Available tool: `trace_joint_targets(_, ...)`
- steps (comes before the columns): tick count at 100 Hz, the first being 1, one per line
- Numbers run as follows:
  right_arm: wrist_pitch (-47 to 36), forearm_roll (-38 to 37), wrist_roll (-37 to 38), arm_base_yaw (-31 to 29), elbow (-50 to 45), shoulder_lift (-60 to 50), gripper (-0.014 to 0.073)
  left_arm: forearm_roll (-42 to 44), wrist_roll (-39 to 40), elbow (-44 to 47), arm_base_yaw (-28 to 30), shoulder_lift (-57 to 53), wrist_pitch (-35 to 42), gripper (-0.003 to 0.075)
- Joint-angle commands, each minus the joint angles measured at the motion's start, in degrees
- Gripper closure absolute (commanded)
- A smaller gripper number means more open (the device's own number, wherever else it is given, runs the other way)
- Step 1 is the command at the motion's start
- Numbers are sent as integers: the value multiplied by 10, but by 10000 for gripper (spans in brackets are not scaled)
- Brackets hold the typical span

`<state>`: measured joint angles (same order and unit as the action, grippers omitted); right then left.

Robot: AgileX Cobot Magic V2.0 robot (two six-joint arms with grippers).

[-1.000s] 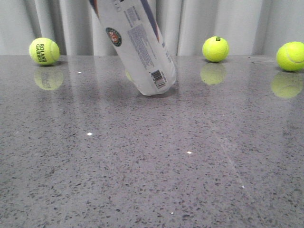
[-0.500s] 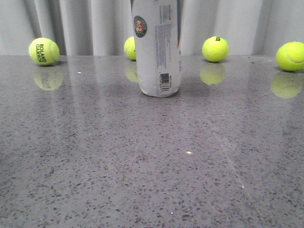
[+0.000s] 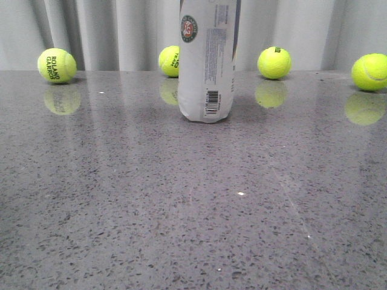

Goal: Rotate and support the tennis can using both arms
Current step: 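Set the can standing on its base and open the left gripper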

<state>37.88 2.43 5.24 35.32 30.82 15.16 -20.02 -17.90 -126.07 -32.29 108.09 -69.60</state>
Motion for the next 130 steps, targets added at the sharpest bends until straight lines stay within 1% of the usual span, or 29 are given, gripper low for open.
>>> trace_joint_targets(1, -48, -4, -4, -2, 13, 6, 662, -28, 5, -17, -5, -42, 32, 683)
trace_joint_targets(3, -48, -4, -4, -2, 13, 6, 662, -28, 5, -17, -5, -43, 32, 720)
trace_joint_targets(5, -48, -4, -4, -2, 13, 6, 662, -29, 5, -17, -5, -45, 30, 739)
trace_joint_targets(28, -48, -4, -4, -2, 13, 6, 662, -35, 5, -4, -5, -82, 28, 740)
trace_joint_targets(42, -48, -4, -4, -2, 13, 6, 662, -35, 5, 49, -5, -125, 49, 740)
trace_joint_targets(72, -48, -4, -4, -2, 13, 6, 662, -35, 5, 265, -5, -281, 148, 740)
trace_joint_targets(99, -48, -4, -4, -2, 13, 6, 662, -35, 5, 445, -5, -409, 198, 740)
trace_joint_targets(121, -48, -4, -4, -2, 13, 6, 662, -38, 5, 590, -5, -511, 276, 740)
trace_joint_targets(130, -48, -4, -4, -2, 13, 6, 662, -42, 5, 634, -5, -547, 277, 740)
